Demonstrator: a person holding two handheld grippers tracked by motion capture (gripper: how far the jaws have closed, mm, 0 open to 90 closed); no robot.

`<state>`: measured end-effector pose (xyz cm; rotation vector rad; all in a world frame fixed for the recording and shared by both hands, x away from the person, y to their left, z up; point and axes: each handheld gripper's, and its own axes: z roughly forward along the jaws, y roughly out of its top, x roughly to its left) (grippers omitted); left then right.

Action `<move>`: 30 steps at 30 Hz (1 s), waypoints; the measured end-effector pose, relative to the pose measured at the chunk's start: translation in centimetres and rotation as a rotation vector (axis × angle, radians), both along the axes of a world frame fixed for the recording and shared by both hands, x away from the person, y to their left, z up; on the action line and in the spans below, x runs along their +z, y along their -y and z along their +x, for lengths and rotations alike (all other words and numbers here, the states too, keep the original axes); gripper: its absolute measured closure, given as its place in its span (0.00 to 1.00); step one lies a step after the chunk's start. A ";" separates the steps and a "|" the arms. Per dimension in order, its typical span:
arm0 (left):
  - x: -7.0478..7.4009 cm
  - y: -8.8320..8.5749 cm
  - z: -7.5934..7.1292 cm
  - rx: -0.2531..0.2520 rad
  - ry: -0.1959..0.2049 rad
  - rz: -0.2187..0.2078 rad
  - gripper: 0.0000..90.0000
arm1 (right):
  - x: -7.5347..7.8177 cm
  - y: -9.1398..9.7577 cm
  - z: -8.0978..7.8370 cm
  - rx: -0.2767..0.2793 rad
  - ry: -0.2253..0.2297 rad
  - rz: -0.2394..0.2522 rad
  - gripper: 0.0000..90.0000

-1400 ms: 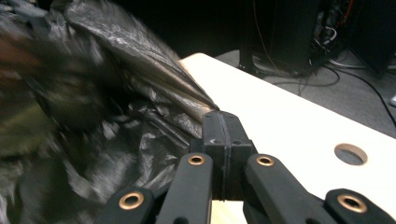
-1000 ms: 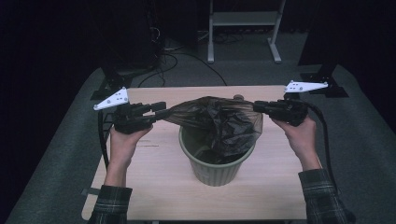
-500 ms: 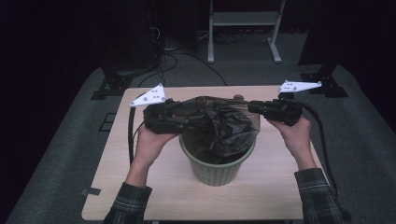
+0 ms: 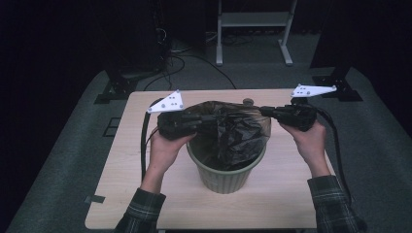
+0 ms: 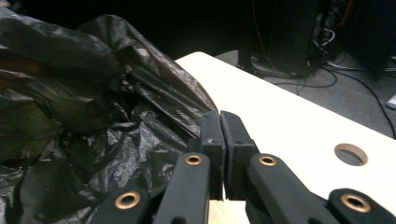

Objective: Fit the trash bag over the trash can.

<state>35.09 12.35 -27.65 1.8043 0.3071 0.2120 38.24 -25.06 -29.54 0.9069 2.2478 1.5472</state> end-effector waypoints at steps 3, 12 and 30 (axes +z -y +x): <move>-0.2 -1.6 -0.2 0.015 -0.006 -0.004 1.00 | -0.1 1.0 -0.1 -0.019 -0.004 0.011 1.00; -1.0 -5.1 -0.8 0.055 -0.017 -0.020 1.00 | -0.4 2.1 -0.4 -0.040 -0.016 0.005 1.00; -3.1 -8.2 -1.6 0.089 -0.050 0.001 1.00 | -2.8 3.5 -2.2 -0.036 -0.054 -0.006 0.84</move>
